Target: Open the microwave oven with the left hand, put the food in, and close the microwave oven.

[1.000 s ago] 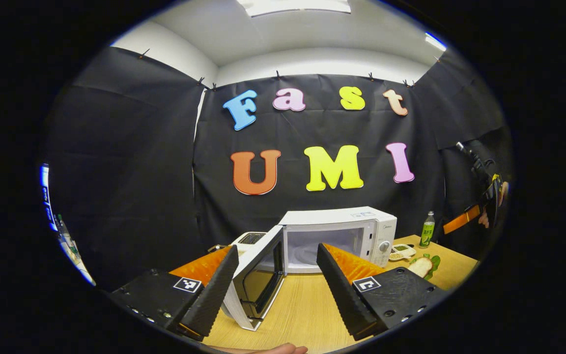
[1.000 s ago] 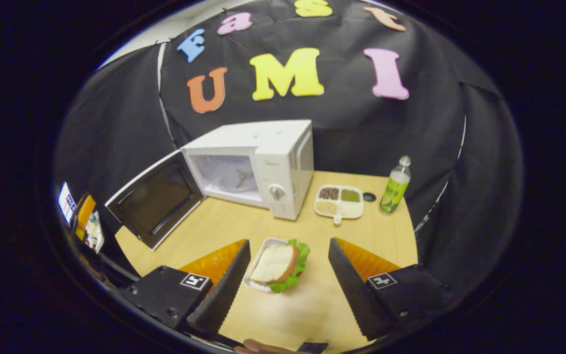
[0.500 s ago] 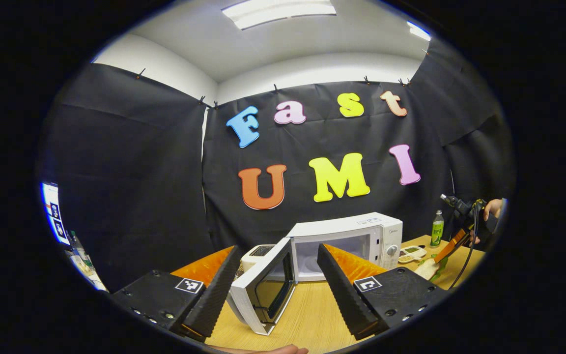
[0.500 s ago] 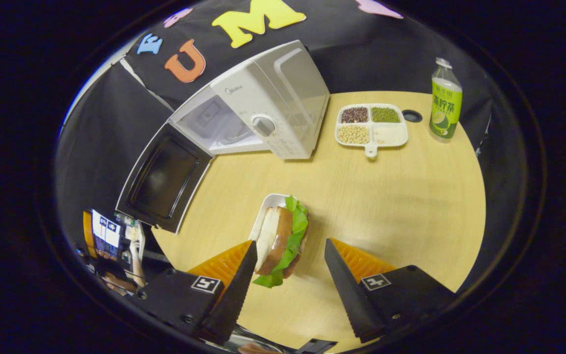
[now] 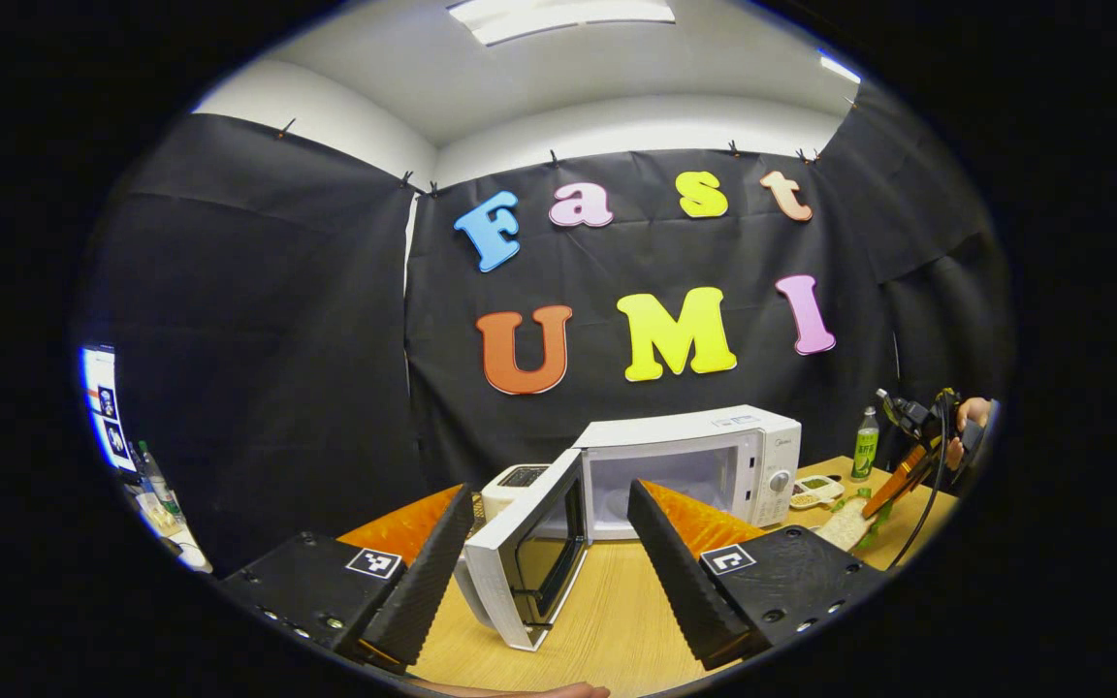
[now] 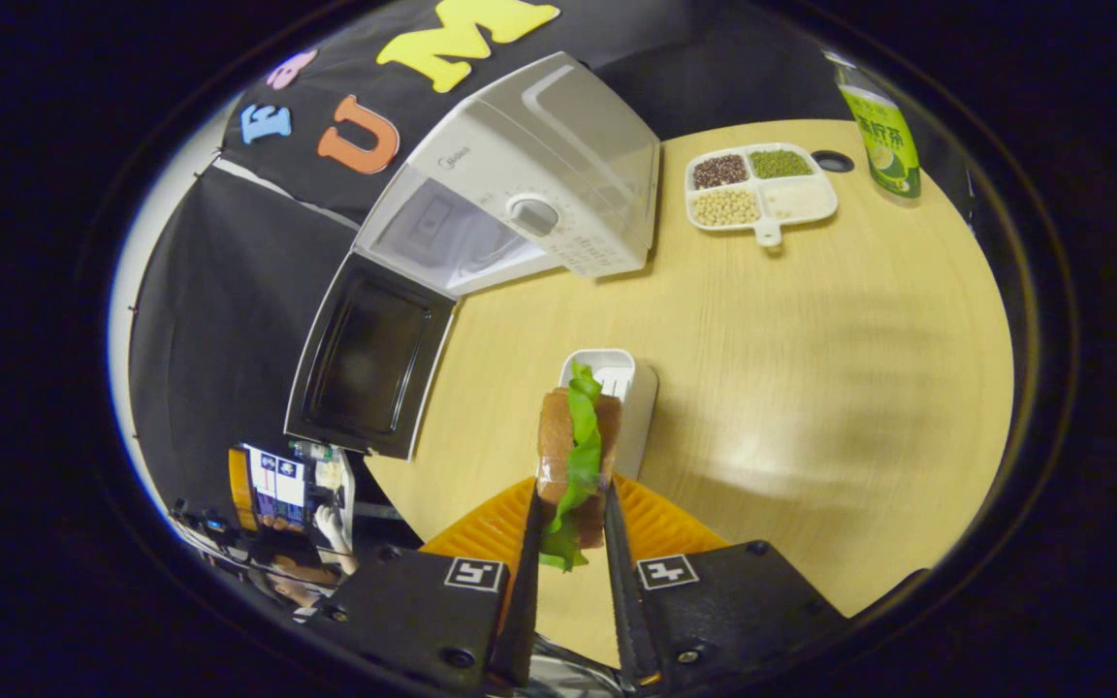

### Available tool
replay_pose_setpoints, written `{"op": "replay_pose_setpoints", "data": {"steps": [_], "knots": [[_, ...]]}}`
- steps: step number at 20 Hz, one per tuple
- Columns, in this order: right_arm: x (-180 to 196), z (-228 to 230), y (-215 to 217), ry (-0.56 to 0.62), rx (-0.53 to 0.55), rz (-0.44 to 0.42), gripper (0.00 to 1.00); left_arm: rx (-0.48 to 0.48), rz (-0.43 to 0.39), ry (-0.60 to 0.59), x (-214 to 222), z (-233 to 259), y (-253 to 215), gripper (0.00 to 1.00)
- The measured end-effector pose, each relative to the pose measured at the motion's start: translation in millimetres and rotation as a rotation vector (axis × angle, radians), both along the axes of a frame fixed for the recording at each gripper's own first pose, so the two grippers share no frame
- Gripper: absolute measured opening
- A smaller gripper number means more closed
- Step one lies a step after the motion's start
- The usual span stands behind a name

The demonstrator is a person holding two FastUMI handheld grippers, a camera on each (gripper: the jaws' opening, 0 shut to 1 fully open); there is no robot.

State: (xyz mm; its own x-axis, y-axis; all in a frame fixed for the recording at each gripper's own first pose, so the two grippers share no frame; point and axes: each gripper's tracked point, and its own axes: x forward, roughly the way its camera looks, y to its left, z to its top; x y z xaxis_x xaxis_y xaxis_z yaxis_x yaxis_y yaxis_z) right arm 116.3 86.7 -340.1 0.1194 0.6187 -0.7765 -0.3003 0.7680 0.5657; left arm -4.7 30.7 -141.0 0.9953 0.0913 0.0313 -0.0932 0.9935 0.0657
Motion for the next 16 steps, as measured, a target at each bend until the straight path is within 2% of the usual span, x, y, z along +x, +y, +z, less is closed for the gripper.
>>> {"op": "replay_pose_setpoints", "data": {"steps": [5,6,8,9,13,14,15,16], "knots": [[-13.1,33.1,8.0,-0.118,-0.078,0.026,0.29,-0.016,-0.009,0.004,-0.5,-11.8,16.1,0.96],[-15.8,39.1,12.5,-0.140,-0.096,0.031,0.37,-0.007,0.002,0.002,-2.2,-14.8,22.6,0.96],[-21.8,45.4,25.2,-0.175,-0.132,0.043,0.37,0.008,0.024,0.001,-6.7,-19.8,33.6,0.96],[-25.0,48.4,32.4,-0.194,-0.153,0.047,0.29,0.006,0.021,0.001,-8.9,-23.2,36.1,0.96],[-32.7,59.7,79.5,-0.291,-0.206,0.087,0.29,-0.032,-0.003,0.013,-15.9,-37.9,50.9,0.96],[-33.9,60.1,95.4,-0.306,-0.210,0.101,0.29,-0.042,-0.003,0.018,-17.6,-41.5,56.7,1.00],[-35.1,58.4,111.5,-0.322,-0.215,0.116,0.29,-0.051,-0.001,0.019,-19.2,-44.2,62.2,0.96],[-33.9,55.1,129.0,-0.336,-0.225,0.127,0.29,-0.053,0.003,0.017,-21.4,-44.7,67.0,0.96]]}}
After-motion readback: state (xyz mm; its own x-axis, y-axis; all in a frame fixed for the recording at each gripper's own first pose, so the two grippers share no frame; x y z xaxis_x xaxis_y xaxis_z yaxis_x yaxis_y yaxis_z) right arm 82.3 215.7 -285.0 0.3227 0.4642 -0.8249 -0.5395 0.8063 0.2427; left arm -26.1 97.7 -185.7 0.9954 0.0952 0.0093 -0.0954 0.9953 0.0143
